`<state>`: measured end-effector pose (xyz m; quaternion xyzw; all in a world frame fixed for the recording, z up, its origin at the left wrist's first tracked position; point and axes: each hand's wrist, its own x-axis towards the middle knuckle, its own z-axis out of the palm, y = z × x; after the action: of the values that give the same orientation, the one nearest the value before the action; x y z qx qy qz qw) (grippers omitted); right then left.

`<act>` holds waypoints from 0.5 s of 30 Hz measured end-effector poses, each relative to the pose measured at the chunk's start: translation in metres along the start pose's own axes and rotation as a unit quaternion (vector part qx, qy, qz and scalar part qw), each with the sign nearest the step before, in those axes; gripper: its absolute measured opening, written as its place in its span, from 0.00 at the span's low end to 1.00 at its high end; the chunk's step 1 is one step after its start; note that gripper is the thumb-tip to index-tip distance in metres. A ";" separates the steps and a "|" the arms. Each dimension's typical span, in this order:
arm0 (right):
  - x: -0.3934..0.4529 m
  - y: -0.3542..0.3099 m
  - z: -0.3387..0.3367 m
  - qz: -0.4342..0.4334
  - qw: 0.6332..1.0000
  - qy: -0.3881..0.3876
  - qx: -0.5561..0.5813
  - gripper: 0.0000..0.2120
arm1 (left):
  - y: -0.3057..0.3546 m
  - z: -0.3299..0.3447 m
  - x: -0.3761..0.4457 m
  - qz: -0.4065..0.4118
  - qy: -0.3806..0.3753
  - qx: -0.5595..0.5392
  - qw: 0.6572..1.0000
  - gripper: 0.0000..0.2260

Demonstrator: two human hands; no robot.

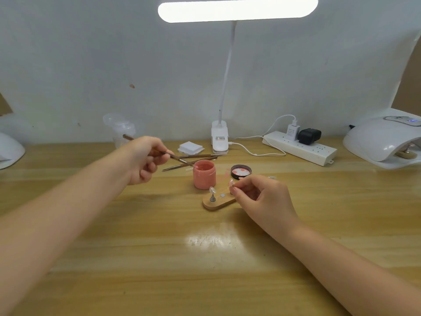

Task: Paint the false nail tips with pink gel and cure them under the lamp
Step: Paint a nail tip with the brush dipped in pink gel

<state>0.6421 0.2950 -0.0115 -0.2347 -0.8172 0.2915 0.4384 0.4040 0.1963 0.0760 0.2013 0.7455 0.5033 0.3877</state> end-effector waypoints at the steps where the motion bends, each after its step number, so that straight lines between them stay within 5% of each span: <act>1: 0.000 0.000 0.000 -0.001 1.000 0.000 -0.001 0.01 | -0.004 -0.003 0.001 -0.008 -0.001 -0.012 1.000 0.08; 10: 0.000 -0.004 -0.002 -0.002 1.000 -0.001 -0.009 0.01 | -0.018 -0.007 0.006 -0.063 -0.069 -0.140 0.986 0.06; 15: -0.001 -0.006 -0.003 0.001 1.000 -0.004 -0.008 0.02 | -0.027 -0.004 0.007 -0.031 0.008 -0.159 0.987 0.06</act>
<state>0.6446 0.2910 -0.0067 -0.2375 -0.8210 0.2865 0.4329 0.3995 0.1874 0.0494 0.1100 0.6649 0.6049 0.4241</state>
